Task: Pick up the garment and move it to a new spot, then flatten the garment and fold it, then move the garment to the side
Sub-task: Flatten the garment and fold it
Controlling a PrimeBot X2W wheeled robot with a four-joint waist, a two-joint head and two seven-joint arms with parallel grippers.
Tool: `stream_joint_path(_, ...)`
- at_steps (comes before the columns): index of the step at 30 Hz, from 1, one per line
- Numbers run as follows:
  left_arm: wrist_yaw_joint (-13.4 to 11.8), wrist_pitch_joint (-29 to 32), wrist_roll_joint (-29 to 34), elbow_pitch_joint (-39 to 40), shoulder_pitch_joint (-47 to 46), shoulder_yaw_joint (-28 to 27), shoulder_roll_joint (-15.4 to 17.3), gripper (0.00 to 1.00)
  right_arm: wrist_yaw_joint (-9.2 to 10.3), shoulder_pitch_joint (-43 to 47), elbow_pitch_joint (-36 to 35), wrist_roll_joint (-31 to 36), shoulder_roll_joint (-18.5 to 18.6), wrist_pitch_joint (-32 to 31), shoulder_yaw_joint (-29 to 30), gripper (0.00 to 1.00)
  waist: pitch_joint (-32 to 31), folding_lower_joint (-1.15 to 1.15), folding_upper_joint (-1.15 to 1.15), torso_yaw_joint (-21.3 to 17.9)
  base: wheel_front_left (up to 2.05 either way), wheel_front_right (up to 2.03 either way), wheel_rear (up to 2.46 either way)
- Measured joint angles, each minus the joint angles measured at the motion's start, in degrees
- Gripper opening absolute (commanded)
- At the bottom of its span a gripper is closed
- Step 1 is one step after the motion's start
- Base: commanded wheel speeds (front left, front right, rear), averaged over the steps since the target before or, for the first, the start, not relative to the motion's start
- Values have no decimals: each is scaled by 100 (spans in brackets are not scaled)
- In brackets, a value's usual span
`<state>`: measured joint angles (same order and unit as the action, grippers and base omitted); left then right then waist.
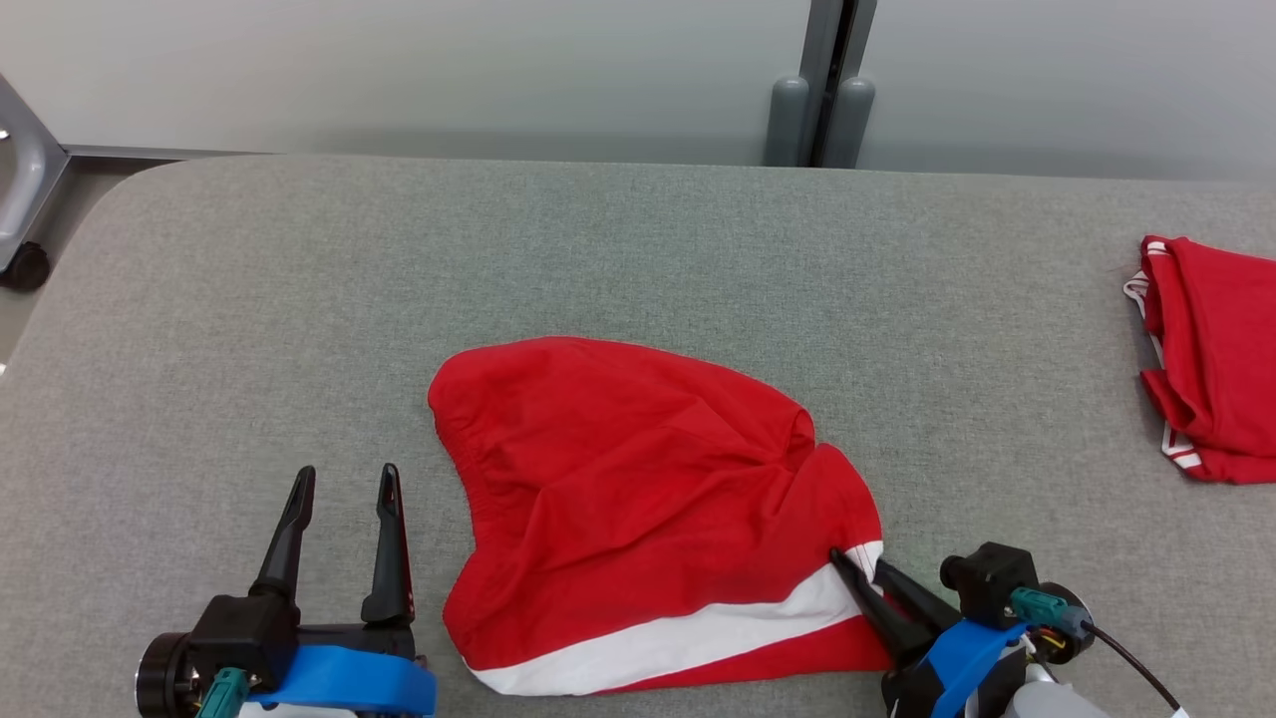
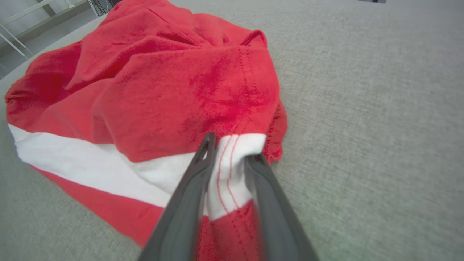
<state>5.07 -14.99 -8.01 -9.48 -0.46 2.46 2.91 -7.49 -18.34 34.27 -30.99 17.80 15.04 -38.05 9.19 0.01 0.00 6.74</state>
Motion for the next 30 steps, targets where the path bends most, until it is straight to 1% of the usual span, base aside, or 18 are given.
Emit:
stream_joint_path(3, -7, 0, -7, -10, 0, 27, 0, 100, 0, -10, -99, 7, 21, 0, 75, 0, 23, 0, 0, -29, 0, 0, 0)
stream_joint_path(8, -51, 0, -56, -34, 1, 27, 0, 100, 0, 40, -402, 70, 154, 0, 523, 0, 36, -1, 0, -168, 0, 0, 0)
stream_joint_path(11, -55, 0, -70, -57, 3, 46, 1, 100, 0, 229, -578, 131, 291, 0, 812, 0, 23, -1, 0, -267, 0, 0, 0)
stream_joint_path(16, -53, 0, -102, -97, 3, 123, 0, 100, 0, 578, -563, 170, 446, 0, 1158, 0, -28, -1, 0, -415, 0, 0, 0)
stream_joint_path(20, -52, 0, -107, -126, 3, 157, -1, 100, 0, 683, -427, 194, 405, 0, 1427, 0, -94, -1, 0, -495, 0, 0, 0)
stream_joint_path(23, -51, 0, -107, -132, 4, 160, -2, 100, 0, 723, -337, 254, 276, -1, 1633, 0, -142, -1, 0, -538, 0, 0, 0)
stream_joint_path(24, -49, 0, -107, -133, 4, 159, -1, 100, 0, 727, -348, 278, 242, 0, 1658, 28, -152, -1, 0, -550, 0, 0, 0)
stream_joint_path(25, -47, 0, -105, -133, 6, 158, -1, 100, 0, 727, -359, 279, 222, 0, 1662, 100, -160, -1, 0, -559, 0, 0, 0)
stream_joint_path(27, -41, 0, -105, -136, 14, 154, -1, 100, 0, 733, -382, 305, 207, 0, 1669, 100, -178, -1, 0, -575, 0, 0, 0)
stream_joint_path(30, -22, 0, -101, -146, 43, 140, -1, 100, 0, 744, -510, 396, 151, 0, 1901, 100, -218, -1, 0, -590, 0, 0, 0)
